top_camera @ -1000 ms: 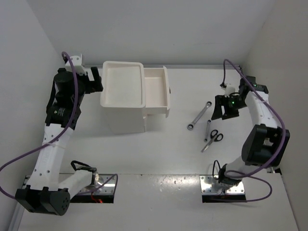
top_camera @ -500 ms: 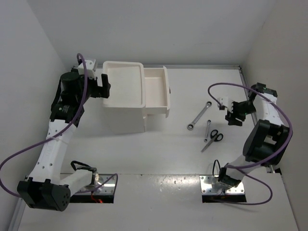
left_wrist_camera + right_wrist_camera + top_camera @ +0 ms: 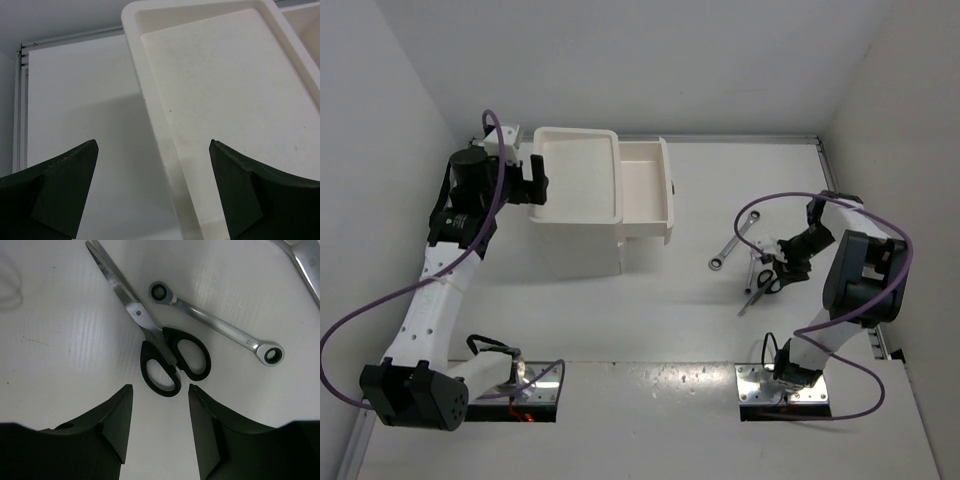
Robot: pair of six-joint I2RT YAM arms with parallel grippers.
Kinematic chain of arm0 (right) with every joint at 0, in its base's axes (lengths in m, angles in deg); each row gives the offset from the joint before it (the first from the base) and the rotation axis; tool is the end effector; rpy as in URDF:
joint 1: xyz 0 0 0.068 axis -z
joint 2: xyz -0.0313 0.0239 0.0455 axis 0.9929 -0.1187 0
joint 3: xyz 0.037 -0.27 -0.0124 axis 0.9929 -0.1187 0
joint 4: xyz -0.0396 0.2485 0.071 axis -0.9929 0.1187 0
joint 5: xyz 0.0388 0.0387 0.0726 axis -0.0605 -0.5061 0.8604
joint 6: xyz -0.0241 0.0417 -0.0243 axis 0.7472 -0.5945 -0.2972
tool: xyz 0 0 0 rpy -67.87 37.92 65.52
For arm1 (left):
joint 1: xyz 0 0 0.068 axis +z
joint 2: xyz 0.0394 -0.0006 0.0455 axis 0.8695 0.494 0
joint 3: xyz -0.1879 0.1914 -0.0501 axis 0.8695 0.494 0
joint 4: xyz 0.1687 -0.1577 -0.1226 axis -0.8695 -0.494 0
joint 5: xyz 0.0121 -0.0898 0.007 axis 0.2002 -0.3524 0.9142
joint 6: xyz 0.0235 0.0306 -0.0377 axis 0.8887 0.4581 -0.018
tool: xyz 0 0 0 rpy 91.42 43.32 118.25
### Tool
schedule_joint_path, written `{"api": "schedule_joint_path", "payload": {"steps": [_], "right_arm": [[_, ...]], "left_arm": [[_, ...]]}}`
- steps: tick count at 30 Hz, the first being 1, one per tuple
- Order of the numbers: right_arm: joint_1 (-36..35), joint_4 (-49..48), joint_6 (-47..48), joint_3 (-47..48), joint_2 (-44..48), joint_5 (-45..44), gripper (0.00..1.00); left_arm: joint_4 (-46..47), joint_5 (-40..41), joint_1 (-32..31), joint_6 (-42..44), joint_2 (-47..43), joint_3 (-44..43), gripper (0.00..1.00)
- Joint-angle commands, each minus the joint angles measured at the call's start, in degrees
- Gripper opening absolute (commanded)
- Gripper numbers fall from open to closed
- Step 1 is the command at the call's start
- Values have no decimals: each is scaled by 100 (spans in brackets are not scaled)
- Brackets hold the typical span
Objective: Sort the tools into containers
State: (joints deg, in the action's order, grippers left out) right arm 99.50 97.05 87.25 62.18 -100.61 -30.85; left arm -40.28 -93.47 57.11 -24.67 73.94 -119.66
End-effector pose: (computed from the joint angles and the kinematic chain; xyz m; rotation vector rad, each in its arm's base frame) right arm 0.2562 -0.0602 0.1770 -2.0361 1.9640 0.5891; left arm 0.2449 -0.0177 0.3863 0.0948 1.8922 -0.1610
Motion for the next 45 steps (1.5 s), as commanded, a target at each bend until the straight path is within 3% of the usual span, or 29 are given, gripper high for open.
{"api": "schedule_joint_path", "payload": {"steps": [1, 11, 28, 45], "right_arm": [[-50, 18, 2298, 68, -18, -116, 48], [-102, -491, 3195, -186, -27, -371, 47], [-629, -1019, 3547, -511, 88, -502, 48], [-630, -1441, 4162, -871, -123, -775, 48]], "left_arm": [[95, -39, 118, -83, 54, 41, 99], [218, -162, 276, -189, 300, 102, 99], [271, -611, 794, -250, 415, 155, 99], [218, -1120, 1331, -409, 810, -3, 99]]}}
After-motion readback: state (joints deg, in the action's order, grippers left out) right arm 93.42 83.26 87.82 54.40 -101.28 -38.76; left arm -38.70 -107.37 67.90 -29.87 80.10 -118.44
